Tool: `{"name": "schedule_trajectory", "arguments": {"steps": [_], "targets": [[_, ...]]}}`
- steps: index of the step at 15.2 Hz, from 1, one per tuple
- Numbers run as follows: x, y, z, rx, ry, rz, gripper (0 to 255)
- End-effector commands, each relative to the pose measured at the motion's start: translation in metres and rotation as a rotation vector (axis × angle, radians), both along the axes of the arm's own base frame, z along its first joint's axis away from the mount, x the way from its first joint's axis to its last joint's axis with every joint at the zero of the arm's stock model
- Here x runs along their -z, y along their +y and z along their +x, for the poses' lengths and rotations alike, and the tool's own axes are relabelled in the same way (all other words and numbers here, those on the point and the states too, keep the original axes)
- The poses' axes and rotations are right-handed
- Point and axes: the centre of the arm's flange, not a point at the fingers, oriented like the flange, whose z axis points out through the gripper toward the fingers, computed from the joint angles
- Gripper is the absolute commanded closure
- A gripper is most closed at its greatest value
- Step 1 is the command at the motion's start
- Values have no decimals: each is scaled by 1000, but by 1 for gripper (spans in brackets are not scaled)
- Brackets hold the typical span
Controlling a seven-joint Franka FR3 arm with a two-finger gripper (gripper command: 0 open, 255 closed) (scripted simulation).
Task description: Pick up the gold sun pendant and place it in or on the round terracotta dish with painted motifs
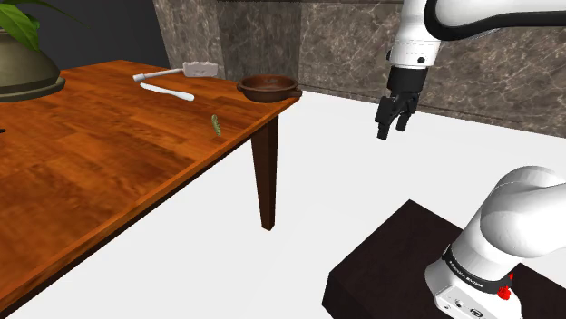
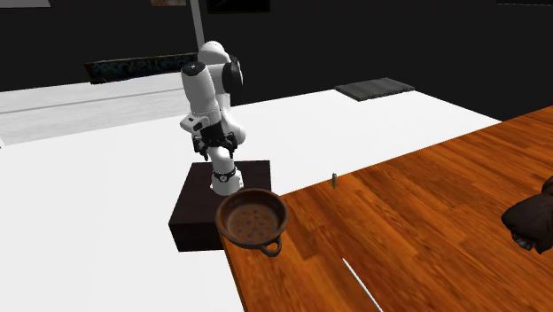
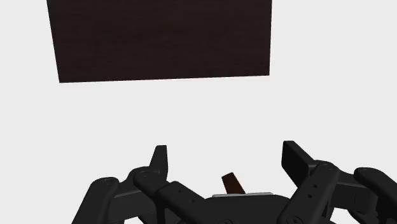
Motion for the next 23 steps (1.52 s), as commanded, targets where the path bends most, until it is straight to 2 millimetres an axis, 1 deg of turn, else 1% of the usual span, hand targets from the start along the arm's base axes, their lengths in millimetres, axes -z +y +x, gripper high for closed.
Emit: {"name": "schedule_trajectory", "arguments": {"steps": [1, 12, 23], "targets": [[0, 0, 0, 0, 0, 0, 0], [-29, 127, 48, -49, -202, -56, 0], [-60, 258, 83, -99, -403, -112, 0]]}}
